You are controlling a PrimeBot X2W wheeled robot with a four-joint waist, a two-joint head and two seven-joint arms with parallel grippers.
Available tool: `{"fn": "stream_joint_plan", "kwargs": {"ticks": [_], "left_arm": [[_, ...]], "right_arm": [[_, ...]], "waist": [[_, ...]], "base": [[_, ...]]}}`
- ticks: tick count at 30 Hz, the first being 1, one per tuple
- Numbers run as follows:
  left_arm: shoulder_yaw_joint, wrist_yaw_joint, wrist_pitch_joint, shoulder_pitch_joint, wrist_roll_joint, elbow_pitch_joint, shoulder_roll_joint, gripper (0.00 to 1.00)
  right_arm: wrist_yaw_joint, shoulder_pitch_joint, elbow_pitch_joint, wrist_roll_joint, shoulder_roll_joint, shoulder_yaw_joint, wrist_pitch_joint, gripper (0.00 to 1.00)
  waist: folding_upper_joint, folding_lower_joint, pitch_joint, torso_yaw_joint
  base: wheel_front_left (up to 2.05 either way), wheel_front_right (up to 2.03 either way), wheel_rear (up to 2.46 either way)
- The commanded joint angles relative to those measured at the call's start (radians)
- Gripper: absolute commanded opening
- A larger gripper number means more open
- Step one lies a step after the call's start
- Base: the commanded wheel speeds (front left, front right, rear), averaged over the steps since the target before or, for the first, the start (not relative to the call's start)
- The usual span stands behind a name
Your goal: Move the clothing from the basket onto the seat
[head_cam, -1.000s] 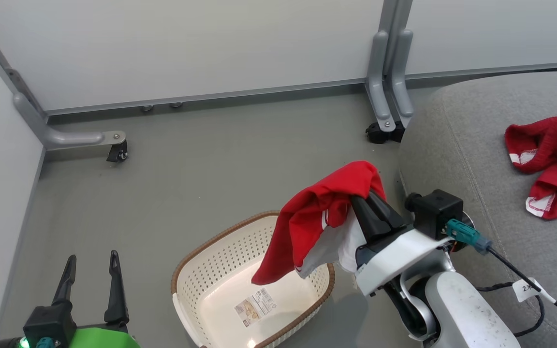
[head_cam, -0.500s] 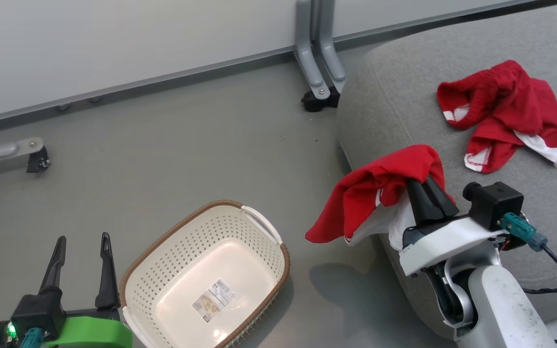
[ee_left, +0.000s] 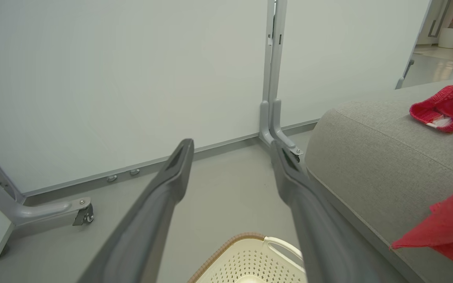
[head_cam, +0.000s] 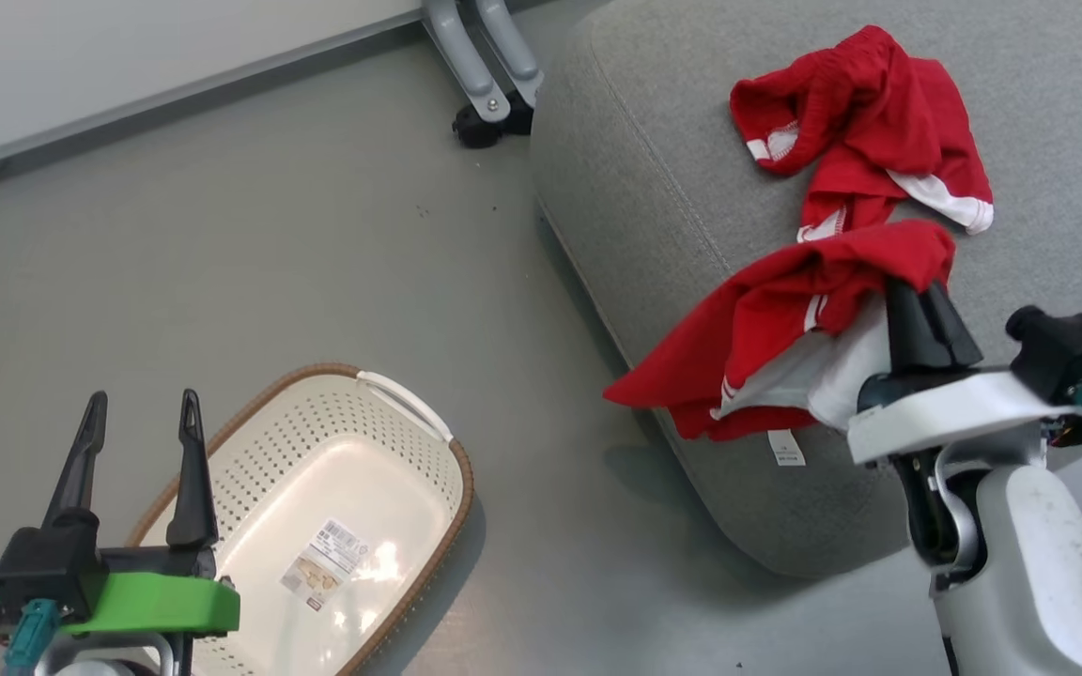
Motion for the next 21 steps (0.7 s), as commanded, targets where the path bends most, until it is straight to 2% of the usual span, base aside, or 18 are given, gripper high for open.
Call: {"fn": "stream_joint_plan", "kwargs": {"ticks": [1,5,10,21], "left_arm": [[0.005,0.001,0.004,-0.022,0.009,-0.011,0.016,1.00],[0.001,-0.002,0.020,-0.046,0.018,-0.049,0.032,1.00],[-0.005,-0.008,0.043,-0.082,0.028,-0.095,0.054,1.00],[-0.006,-0.012,0.076,-0.176,0.040,-0.196,0.097,1.00]], "right_arm": [[0.000,-0.040,0.004,-0.005,0.001,-0.016,-0.013,0.00],[0.000,-0.127,0.015,-0.023,-0.001,-0.086,-0.017,0.00],[0.000,-0.260,0.034,-0.025,-0.035,-0.171,-0.012,0.00],[0.000,-0.595,0.149,0.012,-0.198,-0.341,0.017,0.00]], "waist": [[0.0000,0.0000,0.066,-0.049],[0.0000,0.0000,0.115,-0.048],[0.0000,0.0000,0.187,-0.028],[0.0000,0.0000,0.370,0.049]], "base": [[0.00,0.00,0.00],[0.00,0.00,0.00],[0.00,0.00,0.00],[0.00,0.00,0.00]]}}
